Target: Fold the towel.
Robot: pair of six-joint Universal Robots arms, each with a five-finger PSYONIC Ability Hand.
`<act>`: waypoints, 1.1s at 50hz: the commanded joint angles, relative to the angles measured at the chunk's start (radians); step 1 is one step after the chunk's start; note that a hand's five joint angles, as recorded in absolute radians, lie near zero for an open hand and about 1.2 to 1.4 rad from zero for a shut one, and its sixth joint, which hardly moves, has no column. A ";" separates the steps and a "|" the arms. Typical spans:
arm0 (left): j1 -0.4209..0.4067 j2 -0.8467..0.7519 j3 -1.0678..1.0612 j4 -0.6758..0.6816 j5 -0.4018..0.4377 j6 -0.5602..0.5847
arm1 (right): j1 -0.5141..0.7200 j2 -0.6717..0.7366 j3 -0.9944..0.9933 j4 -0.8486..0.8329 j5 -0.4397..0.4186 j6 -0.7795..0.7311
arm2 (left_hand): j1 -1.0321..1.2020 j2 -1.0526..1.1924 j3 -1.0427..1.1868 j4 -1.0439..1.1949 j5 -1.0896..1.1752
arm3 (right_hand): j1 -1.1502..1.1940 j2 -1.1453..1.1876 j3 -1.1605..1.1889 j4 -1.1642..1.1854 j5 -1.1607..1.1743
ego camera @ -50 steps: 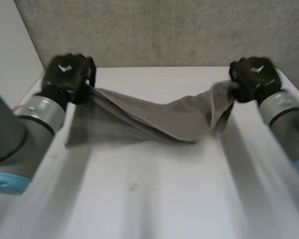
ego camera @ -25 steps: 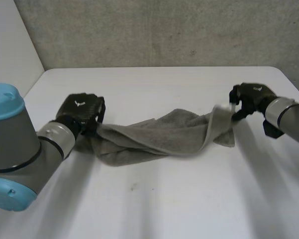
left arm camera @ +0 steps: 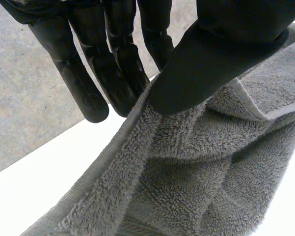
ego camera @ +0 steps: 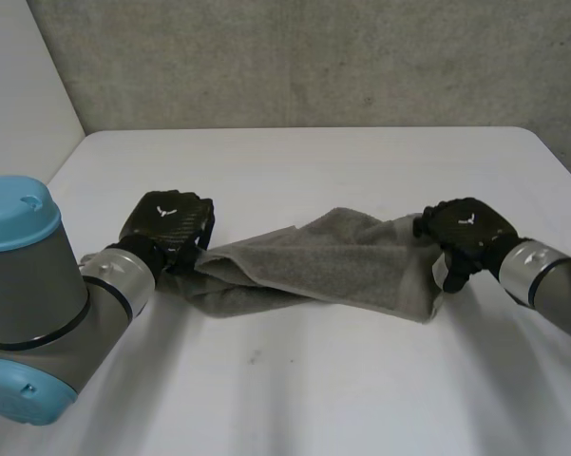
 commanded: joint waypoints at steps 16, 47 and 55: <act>0.006 -0.002 -0.005 0.004 -0.001 0.000 | -0.046 -0.119 0.352 -0.138 -0.038 -0.254 | 0.213 0.178 0.181 0.179 0.186 | 0.035 0.038 0.063 0.073 0.074; 0.009 -0.012 -0.006 0.007 -0.001 -0.001 | -0.077 -0.038 0.318 -0.229 -0.040 -0.243 | 0.213 0.178 0.181 0.179 0.186 | 0.221 0.224 0.248 0.258 0.259; 0.011 -0.014 -0.006 0.007 0.000 -0.001 | -0.077 -0.044 0.312 -0.186 -0.041 -0.214 | 0.213 0.178 0.181 0.179 0.186 | 0.103 0.106 0.130 0.141 0.142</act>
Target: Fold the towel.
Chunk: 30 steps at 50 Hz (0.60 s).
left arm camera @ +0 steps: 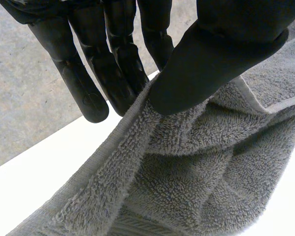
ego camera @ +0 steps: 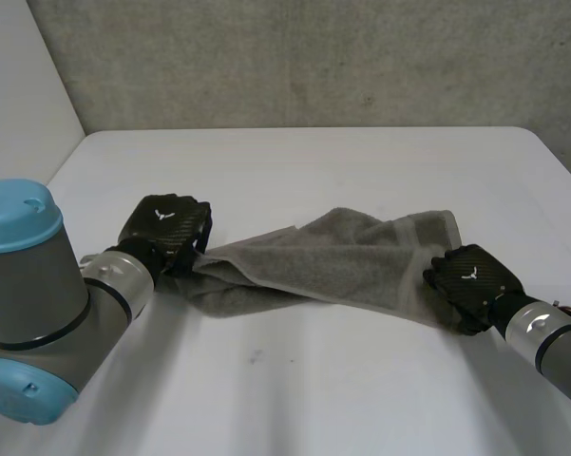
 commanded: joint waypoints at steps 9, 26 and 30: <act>0.002 -0.005 0.001 0.005 0.001 0.000 | -0.006 0.007 -0.044 0.087 -0.014 0.081 | 0.213 0.178 0.180 0.179 0.186 | -0.030 -0.021 -0.010 -0.013 0.001; 0.002 -0.008 0.000 0.011 0.001 0.000 | 0.001 0.095 -0.146 0.084 0.003 0.141 | 0.213 0.178 0.180 0.179 0.186 | 0.058 0.067 0.078 0.075 0.089; 0.005 -0.009 0.001 0.011 0.001 0.000 | 0.001 0.110 -0.169 0.082 0.004 0.142 | 0.213 0.178 0.180 0.179 0.186 | 0.075 0.085 0.096 0.093 0.107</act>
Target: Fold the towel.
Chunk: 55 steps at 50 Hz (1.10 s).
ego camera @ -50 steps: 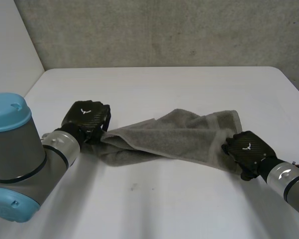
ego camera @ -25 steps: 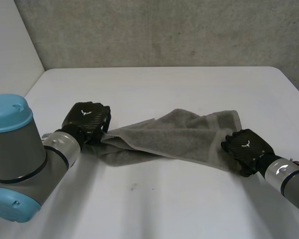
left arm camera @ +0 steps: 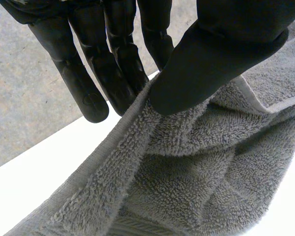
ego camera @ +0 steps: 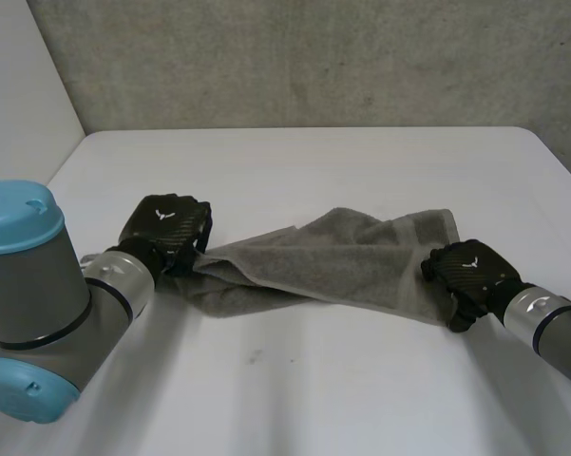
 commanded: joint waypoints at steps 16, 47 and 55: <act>0.003 -0.010 0.003 0.002 0.002 0.000 | 0.014 0.035 -0.109 -0.003 0.035 0.060 | 0.213 0.178 0.180 0.179 0.186 | 0.217 0.226 0.229 0.228 0.218; 0.008 0.032 -0.011 -0.026 -0.008 0.012 | 0.014 -0.209 -0.191 0.095 0.064 0.272 | 0.213 0.178 0.180 0.179 0.186 | 0.898 0.906 0.909 0.908 0.898; 0.026 0.250 0.003 -0.149 -0.009 0.123 | -0.037 -0.395 -0.319 0.379 0.049 0.261 | 0.213 0.178 0.180 0.179 0.186 | 0.898 0.906 0.909 0.908 0.898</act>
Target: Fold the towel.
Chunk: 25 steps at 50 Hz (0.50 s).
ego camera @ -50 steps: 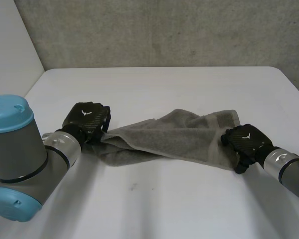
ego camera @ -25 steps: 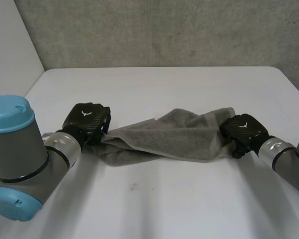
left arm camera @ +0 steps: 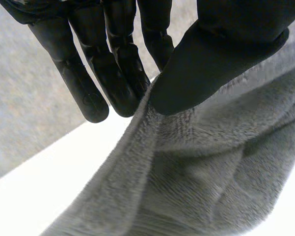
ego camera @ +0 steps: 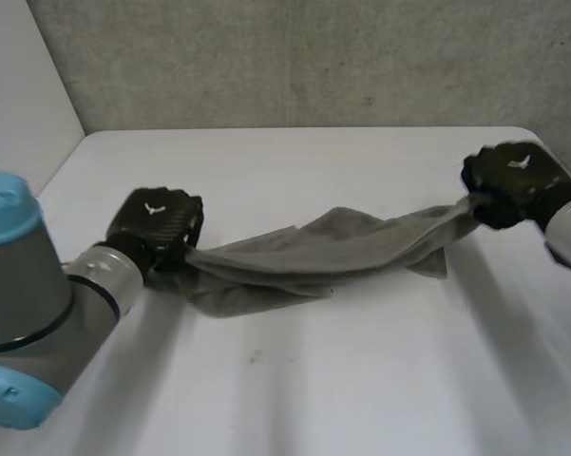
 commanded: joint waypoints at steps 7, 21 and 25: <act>0.017 0.332 0.174 -0.228 -0.002 0.107 | -0.058 -0.251 -0.346 0.373 -0.007 -0.021 | 0.213 0.178 0.180 0.179 0.186 | 0.327 0.229 0.218 0.204 0.329; 0.057 0.026 0.282 -0.377 0.006 0.128 | 0.092 0.101 -0.504 0.627 0.102 -0.313 | 0.213 0.178 0.180 0.179 0.186 | 0.327 0.229 0.218 0.204 0.329; 0.066 -0.154 0.305 -0.374 0.012 0.170 | 0.193 0.270 -0.550 0.602 0.267 -0.346 | 0.213 0.178 0.180 0.179 0.186 | 0.327 0.229 0.218 0.204 0.329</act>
